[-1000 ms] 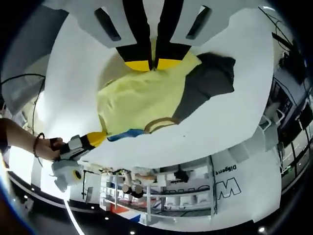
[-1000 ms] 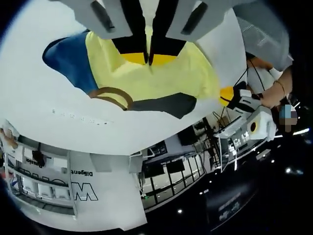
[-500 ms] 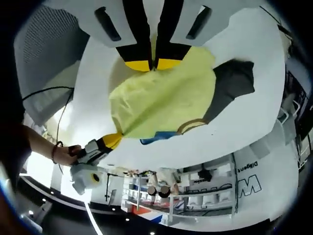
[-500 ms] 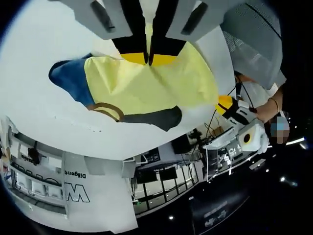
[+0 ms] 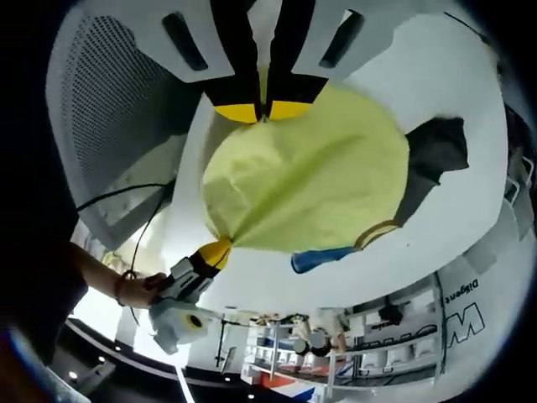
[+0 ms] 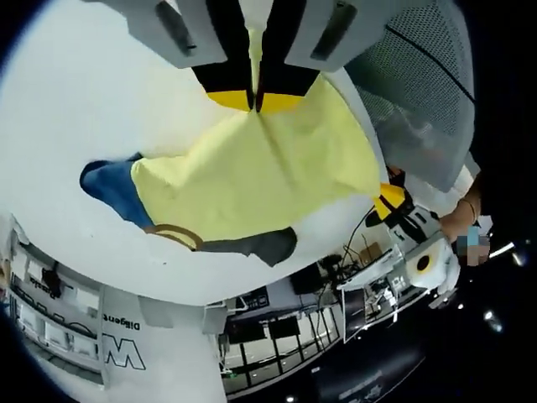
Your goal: Fold the garment on the visible template until the final outline fits inside the template.
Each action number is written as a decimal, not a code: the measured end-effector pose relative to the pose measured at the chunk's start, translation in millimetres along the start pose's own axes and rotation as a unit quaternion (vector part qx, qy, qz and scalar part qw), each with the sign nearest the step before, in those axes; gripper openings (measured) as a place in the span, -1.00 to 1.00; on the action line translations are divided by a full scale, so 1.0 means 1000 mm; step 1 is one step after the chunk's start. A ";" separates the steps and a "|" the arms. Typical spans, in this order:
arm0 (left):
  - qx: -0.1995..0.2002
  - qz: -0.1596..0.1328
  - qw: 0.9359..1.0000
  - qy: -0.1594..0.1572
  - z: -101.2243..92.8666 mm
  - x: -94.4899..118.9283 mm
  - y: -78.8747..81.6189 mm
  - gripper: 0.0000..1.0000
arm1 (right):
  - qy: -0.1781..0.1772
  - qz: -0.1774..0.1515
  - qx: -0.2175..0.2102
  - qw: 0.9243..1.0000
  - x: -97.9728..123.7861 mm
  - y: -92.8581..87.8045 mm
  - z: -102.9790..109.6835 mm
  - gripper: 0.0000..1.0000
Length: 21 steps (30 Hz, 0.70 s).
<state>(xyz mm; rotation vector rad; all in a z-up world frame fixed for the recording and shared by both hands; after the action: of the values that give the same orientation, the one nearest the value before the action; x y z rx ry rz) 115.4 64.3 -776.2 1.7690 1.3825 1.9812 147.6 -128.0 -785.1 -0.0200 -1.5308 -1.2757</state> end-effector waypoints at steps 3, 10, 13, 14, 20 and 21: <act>-0.006 0.030 1.000 0.006 0.001 -0.003 -0.012 -0.96 | -0.029 0.033 -0.060 0.997 -0.004 -0.018 -0.007 -1.00; 0.023 0.083 0.996 0.016 0.006 -0.007 -0.036 -0.96 | -0.035 0.056 -0.047 0.997 -0.018 -0.034 -0.006 -1.00; 0.023 0.094 0.995 0.019 0.008 -0.008 -0.042 -0.96 | -0.033 0.060 -0.054 0.996 -0.020 -0.038 -0.005 -1.00; 0.029 0.097 0.995 0.020 0.009 -0.009 -0.046 -0.96 | -0.030 0.063 -0.056 0.996 -0.021 -0.040 -0.003 -1.00; 0.037 0.134 0.990 0.017 0.007 -0.013 -0.063 -0.96 | -0.016 0.084 -0.047 0.995 -0.029 -0.051 0.005 -1.00; 0.035 0.139 0.990 0.016 0.006 -0.014 -0.066 -0.96 | -0.015 0.091 -0.039 0.995 -0.031 -0.053 0.006 -1.00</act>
<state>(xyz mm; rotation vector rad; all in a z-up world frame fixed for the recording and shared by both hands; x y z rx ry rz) 95.6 95.9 -832.4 2.0703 1.2889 2.1262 124.7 -128.7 -842.3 -0.2237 -1.4682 -1.1932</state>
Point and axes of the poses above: the point that each gripper's makers call its tool centre point, and the gripper's own axes: x roughly backward along the fingers, z roughly to its left, y roughly out of its top, the point moved 1 cm from there along x, roughly backward along the fingers, and after that the axes turned 2 degrees about x, right-handed, at the moved point
